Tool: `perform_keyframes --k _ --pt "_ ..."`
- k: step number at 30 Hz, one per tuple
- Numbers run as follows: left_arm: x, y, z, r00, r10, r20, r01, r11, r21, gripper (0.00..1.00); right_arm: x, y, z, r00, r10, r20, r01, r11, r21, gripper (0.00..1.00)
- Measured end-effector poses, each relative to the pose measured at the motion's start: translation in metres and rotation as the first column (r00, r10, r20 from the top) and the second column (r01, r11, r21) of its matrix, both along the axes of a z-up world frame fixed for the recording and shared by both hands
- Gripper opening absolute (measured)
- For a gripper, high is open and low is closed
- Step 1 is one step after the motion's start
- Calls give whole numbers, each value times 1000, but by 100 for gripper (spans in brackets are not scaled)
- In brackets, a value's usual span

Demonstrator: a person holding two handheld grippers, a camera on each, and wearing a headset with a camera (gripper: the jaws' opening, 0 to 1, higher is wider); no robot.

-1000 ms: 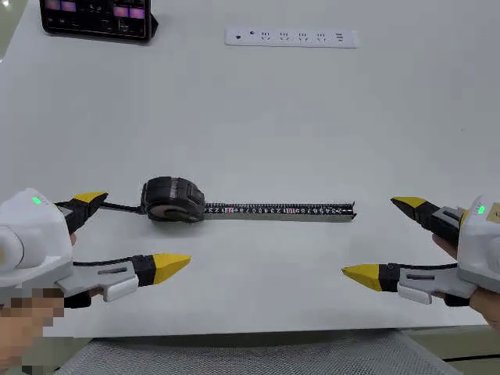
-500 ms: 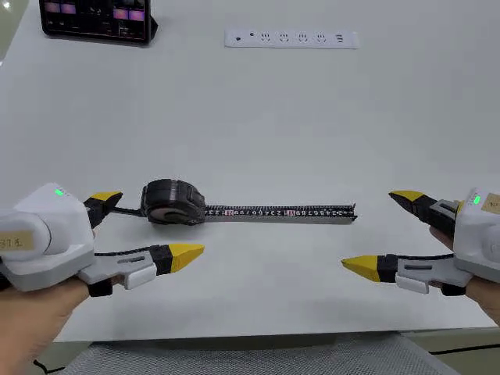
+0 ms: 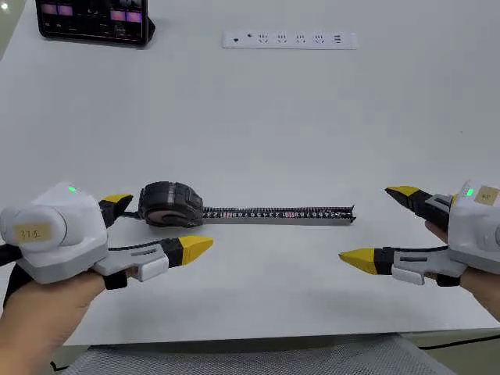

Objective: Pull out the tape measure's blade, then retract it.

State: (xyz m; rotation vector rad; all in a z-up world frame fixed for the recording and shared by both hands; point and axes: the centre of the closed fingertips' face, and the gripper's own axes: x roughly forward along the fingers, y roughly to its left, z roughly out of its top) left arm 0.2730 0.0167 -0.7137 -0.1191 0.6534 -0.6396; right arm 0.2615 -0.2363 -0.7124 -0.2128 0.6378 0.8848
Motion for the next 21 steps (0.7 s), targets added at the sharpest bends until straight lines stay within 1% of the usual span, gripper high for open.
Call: perform_keyframes --k 2,10,12,16,21 --pt "0 -1 0 1000 5 -3 -5 1000 -9 94 1 0 -1 1000 0 -5 0 1000 1 82" --pt "-2 -7 -3 1000 7 -13 -7 1000 -19 93 1 1 -4 1000 2 -13 -2 1000 2 82" --pt "-3 -9 -4 1000 4 -9 -4 1000 -9 94 1 1 -4 1000 4 -13 -4 1000 3 81" --pt "-1 -8 -4 1000 23 -6 -23 1000 -14 94 1 2 -4 1000 10 -13 -10 1000 6 80" --pt "0 -7 -5 999 42 -2 -42 999 -6 91 3 2 -6 999 26 -18 -26 1000 2 78"
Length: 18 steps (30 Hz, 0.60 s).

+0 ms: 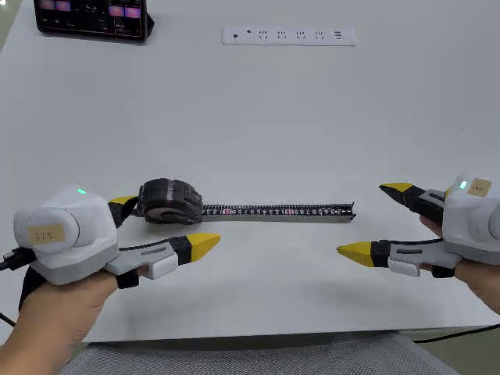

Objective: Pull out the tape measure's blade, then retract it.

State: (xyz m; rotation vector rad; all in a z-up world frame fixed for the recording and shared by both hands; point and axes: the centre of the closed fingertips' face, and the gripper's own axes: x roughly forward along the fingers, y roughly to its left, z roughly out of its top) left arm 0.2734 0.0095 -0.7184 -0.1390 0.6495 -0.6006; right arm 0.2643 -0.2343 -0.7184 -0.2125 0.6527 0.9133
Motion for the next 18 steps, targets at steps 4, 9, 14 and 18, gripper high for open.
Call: perform_keyframes --k 4,9,14,18 --pt "1 1 -2 1000 10 6 -10 1000 24 90 2 -1 -1 1000 23 -4 -23 1000 -13 77" --pt "3 3 -4 1000 24 9 -24 998 51 85 7 -2 -2 998 62 -6 -62 997 -39 74" --pt "7 4 -7 998 57 7 -57 996 62 84 10 -3 -6 995 104 -12 -104 992 -71 73" --pt "8 3 -10 997 76 7 -76 994 84 83 11 -3 -10 990 139 -15 -140 985 -100 70"
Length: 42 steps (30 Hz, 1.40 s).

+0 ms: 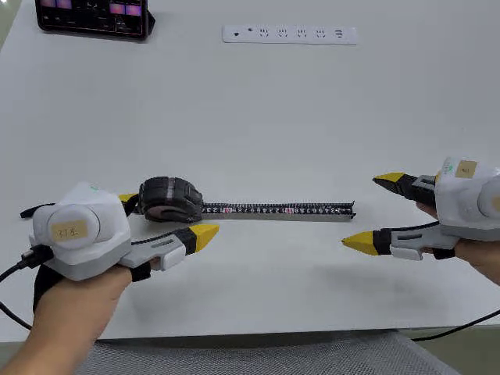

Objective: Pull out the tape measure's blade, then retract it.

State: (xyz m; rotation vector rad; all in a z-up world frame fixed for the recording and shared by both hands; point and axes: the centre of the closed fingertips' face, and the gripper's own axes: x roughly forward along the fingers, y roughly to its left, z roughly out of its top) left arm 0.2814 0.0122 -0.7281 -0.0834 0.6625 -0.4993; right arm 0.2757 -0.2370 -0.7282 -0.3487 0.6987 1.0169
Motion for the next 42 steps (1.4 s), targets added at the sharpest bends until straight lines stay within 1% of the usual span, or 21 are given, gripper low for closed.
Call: perform_keyframes --k 3,5,6,9,13,15,16,19,24,28,30,31,36,38,42 --pt "1 0 -2 1000 28 -7 -28 1000 3 83 2 1 -2 1000 20 -4 -20 1000 -11 70" --pt "2 0 -3 999 34 -6 -34 999 8 83 2 1 -3 999 33 -6 -33 999 -19 69" --pt "2 1 -4 999 41 -5 -41 999 22 82 3 2 -4 999 45 -9 -45 999 -25 68" --pt "5 1 -4 998 68 -7 -68 998 8 82 3 2 -6 998 64 -17 -65 997 -33 66" --pt "8 3 -6 996 90 -6 -90 996 26 80 4 3 -9 995 96 -26 -97 994 -50 61" --pt "10 4 -7 995 101 -10 -100 995 25 79 4 4 -11 994 108 -27 -110 992 -58 60" --pt "12 6 -8 993 121 -13 -121 992 25 77 5 4 -11 993 116 -29 -118 991 -61 59" --pt "14 6 -10 991 133 -13 -133 991 32 76 5 5 -13 990 136 -35 -138 988 -70 56" --pt "17 8 -10 985 173 -17 -173 985 21 74 8 5 -19 985 169 -41 -172 981 -92 52" --pt "18 9 -12 980 197 -17 -196 980 25 72 10 5 -22 980 195 -44 -198 973 -114 50" --pt "19 10 -12 978 207 -17 -207 978 29 71 10 6 -22 979 199 -47 -204 972 -114 50" --pt "20 10 -12 976 218 -18 -217 976 20 71 11 6 -22 978 202 -49 -206 972 -115 50" --pt "21 13 -13 968 250 -18 -249 968 25 67 13 8 -25 975 213 -57 -219 968 -120 48" --pt "23 14 -13 963 270 -26 -270 963 7 66 13 8 -26 974 221 -58 -226 966 -124 47" --pt "24 15 -14 959 283 -30 -283 959 9 65 13 9 -28 970 235 -63 -242 961 -131 45"
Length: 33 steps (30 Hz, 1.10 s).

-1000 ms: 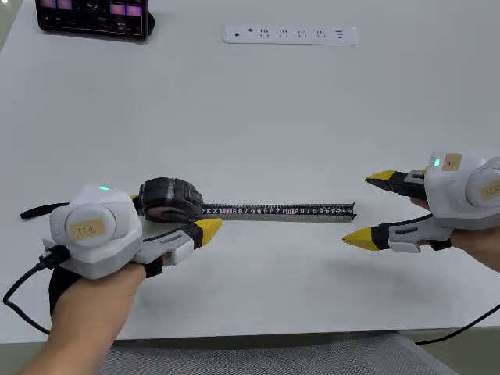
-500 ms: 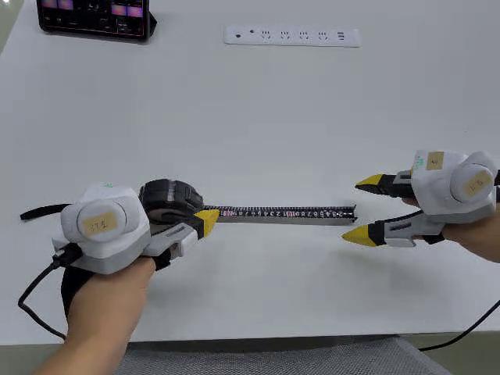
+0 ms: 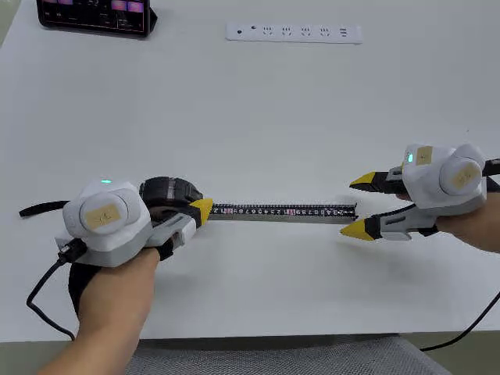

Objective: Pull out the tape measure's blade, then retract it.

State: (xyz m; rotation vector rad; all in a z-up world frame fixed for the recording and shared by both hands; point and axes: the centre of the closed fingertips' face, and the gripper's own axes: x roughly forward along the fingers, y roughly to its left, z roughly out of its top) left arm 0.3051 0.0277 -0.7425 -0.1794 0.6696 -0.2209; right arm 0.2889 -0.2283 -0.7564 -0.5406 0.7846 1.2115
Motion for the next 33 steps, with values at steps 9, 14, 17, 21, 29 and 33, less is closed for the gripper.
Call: perform_keyframes --k 9,14,17,21,29,33 --pt "1 2 -1 999 32 -3 -32 999 -9 62 -1 1 -2 1000 31 -2 -31 999 -20 39" --pt "1 4 -2 999 43 -4 -43 999 -6 60 -1 0 -4 999 36 -6 -36 999 -27 37" --pt "1 4 -2 999 42 -5 -42 999 -8 60 -2 -1 -5 999 41 -9 -41 999 -33 35" --pt "1 4 -2 999 42 -8 -42 999 -9 60 -3 -4 -7 999 53 -12 -53 997 -47 33" --pt "2 4 -3 999 39 -12 -39 999 -4 60 -3 -6 -9 996 83 -13 -84 994 -73 26" --pt "2 4 -3 999 37 -11 -37 999 -4 60 -4 -8 -11 995 102 -11 -103 990 -92 23"
